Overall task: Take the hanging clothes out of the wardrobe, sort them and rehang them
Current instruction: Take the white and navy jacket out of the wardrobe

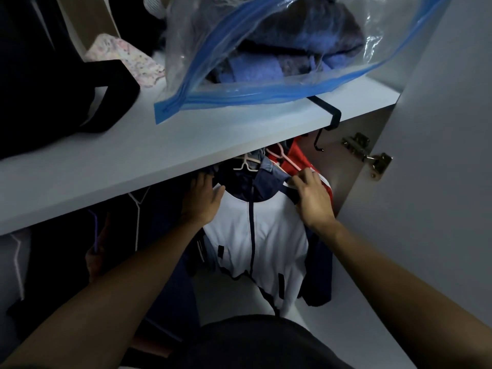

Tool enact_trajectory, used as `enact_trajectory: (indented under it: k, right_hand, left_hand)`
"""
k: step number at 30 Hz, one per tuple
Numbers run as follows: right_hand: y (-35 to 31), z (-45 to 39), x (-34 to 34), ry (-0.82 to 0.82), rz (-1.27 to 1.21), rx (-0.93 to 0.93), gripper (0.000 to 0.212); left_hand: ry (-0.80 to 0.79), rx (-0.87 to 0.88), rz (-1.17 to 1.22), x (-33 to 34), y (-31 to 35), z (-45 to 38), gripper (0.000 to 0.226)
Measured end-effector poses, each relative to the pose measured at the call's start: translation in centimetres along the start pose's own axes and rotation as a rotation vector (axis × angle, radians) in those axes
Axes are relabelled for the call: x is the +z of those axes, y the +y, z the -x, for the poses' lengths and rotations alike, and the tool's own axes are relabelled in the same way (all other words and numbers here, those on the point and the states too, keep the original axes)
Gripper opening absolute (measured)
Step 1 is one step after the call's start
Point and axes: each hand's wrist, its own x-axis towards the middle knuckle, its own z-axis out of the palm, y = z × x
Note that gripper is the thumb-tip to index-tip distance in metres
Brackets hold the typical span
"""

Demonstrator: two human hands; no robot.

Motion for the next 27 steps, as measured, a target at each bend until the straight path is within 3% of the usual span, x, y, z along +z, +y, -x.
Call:
enact_trajectory:
  k: [8,12,27]
  right_hand:
    - [0.0,-0.3,-0.2,-0.013,-0.028,-0.001,0.048]
    - [0.3,-0.4,-0.6,0.055,-0.075,-0.053,0.015]
    - [-2.0,-1.1,-6.0,0.131,-0.074,0.044,0.014]
  left_hand:
    - [-0.025,-0.089,-0.098,-2.0,-1.8,1.9,0.039]
    - [-0.005,-0.085,-0.096,-3.0,-1.7,2.0,0.036]
    - [0.246,-0.07,-0.103,-6.8,0.8,2.9,0.042]
